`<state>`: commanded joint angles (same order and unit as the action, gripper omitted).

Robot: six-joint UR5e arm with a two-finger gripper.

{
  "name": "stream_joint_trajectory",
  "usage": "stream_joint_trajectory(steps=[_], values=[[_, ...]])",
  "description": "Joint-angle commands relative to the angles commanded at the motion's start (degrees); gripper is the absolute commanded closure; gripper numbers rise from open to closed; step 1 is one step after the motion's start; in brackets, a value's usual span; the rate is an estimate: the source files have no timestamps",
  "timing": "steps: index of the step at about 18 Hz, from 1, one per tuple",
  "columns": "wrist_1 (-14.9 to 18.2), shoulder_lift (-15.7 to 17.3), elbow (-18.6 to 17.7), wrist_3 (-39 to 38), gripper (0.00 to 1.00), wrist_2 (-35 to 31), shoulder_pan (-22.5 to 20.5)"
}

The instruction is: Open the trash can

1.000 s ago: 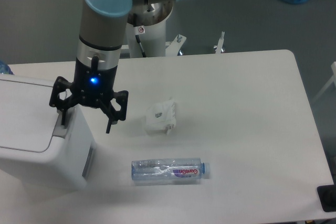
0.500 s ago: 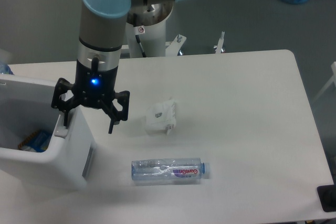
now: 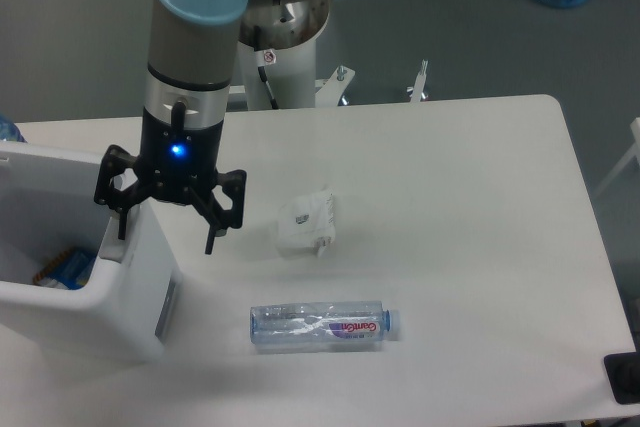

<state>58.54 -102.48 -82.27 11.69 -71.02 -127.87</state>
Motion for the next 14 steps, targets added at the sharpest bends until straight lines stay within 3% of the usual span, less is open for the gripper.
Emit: stream_joint_trajectory(steps=[2,5,9,14], values=[[-0.26,-1.75,0.97,1.83,0.0,-0.78,-2.63],[-0.53,-5.01,0.71,8.42,0.0,-7.45,-6.15],[-0.62,-8.7,1.23,14.93,0.0,-11.51,-7.48],[-0.09,-10.55,0.45,34.33,0.0,-13.62,-13.71]])
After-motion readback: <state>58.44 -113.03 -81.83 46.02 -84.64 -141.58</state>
